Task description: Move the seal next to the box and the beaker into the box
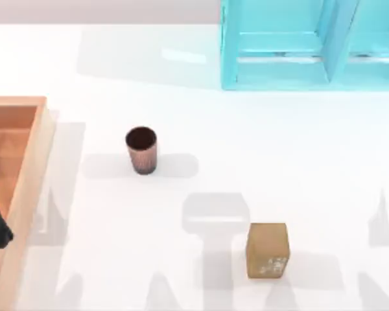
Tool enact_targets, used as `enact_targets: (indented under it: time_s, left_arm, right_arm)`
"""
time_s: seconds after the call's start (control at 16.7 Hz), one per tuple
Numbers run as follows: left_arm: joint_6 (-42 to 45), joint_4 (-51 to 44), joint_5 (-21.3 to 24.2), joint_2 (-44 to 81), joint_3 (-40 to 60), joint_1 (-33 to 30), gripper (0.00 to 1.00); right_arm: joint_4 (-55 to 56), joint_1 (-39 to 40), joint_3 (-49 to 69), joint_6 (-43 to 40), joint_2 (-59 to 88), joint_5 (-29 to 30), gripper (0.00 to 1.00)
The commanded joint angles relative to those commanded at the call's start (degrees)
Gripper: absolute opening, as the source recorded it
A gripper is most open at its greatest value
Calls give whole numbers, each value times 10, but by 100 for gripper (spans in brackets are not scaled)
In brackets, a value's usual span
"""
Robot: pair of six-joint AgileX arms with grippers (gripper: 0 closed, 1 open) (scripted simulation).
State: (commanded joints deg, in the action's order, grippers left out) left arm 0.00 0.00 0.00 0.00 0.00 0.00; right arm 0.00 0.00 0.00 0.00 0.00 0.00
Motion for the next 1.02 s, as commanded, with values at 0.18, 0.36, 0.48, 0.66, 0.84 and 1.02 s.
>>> enact_targets:
  time_s: [0.18, 0.36, 0.48, 0.66, 0.84, 1.02]
  left_arm:
    - [-4, -4, 1, 4, 4, -4, 100]
    - [-37, -42, 5, 52, 49, -39, 100]
    - [-67, -83, 7, 113, 104, -71, 100]
    - [-117, -152, 7, 243, 220, -123, 100]
    - [-166, -221, 8, 369, 321, -174, 100]
    - [-213, -285, 8, 471, 409, -221, 100]
  right_arm:
    - [0, 0, 0, 0, 0, 0, 100]
    - [0, 0, 0, 0, 0, 0, 100]
    - [0, 0, 0, 0, 0, 0, 100]
    - [0, 0, 0, 0, 0, 0, 100]
    - [0, 0, 0, 0, 0, 0, 100]
    - [0, 0, 0, 0, 0, 0, 100]
